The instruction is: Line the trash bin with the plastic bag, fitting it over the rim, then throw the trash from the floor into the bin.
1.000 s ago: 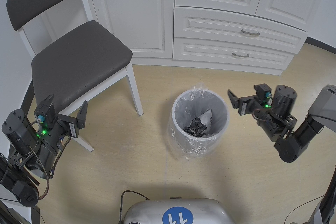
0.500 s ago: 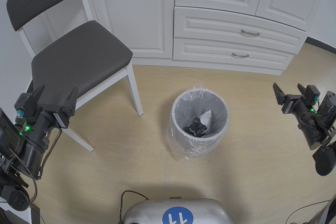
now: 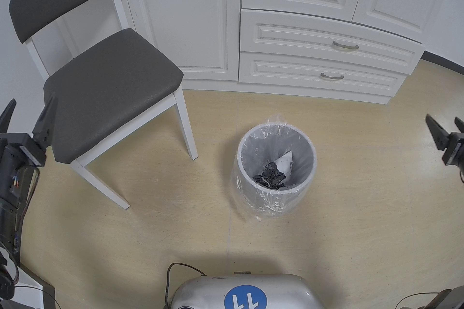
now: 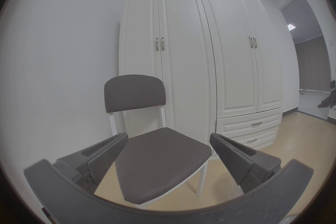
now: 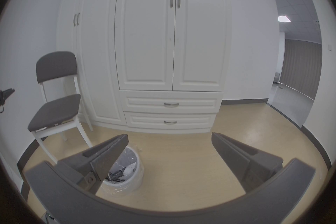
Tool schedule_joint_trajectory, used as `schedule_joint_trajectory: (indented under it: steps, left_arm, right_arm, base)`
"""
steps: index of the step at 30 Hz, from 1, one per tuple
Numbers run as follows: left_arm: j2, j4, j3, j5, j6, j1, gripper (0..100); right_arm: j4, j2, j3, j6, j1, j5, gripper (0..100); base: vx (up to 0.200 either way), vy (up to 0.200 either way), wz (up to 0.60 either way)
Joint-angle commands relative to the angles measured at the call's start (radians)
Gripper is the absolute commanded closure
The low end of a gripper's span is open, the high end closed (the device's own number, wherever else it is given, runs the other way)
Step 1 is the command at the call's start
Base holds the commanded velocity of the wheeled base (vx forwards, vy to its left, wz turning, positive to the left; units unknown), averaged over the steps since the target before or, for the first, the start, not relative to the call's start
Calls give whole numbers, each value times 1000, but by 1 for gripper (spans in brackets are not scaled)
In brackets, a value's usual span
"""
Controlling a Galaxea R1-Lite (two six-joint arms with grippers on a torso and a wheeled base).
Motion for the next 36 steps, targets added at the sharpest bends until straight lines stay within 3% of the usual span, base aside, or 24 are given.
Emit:
schedule_joint_trajectory:
  steps: [1, 10, 17, 22, 24, 25, 29, 36]
  left_arm:
    - [-333, 244, -41, 1, 24, 25, 0]
    - [-615, 675, -158, 2, 20, 54, 0]
    - [-743, 787, -179, -4, 24, 136, 0]
    - [-792, 803, -196, -2, 24, 169, 0]
    - [-792, 803, -196, -2, 24, 169, 0]
    - [-819, 832, -221, -10, 26, 189, 0]
    - [-859, 910, -274, -13, 27, 215, 0]
    - [-956, 1056, -350, -10, 72, 223, 0]
  right_arm:
    - [218, -399, -69, 5, -16, -5, 0]
    - [279, -577, -88, 17, -92, -5, 0]
    - [307, -750, -80, 22, -93, -5, 0]
    - [465, -923, -86, 20, -90, 9, 0]
    - [465, -923, -86, 20, -90, 9, 0]
    - [541, -993, -102, 23, -92, 6, 0]
    - [551, -1006, -128, 74, -116, 8, 0]
    - [584, -1069, -175, 76, -150, 32, 0]
  base:
    - [0, 0, 0]
    - [0, 0, 0]
    - [0, 0, 0]
    - [0, 0, 0]
    - [0, 0, 0]
    - [0, 0, 0]
    - [0, 0, 0]
    - [0, 0, 0]
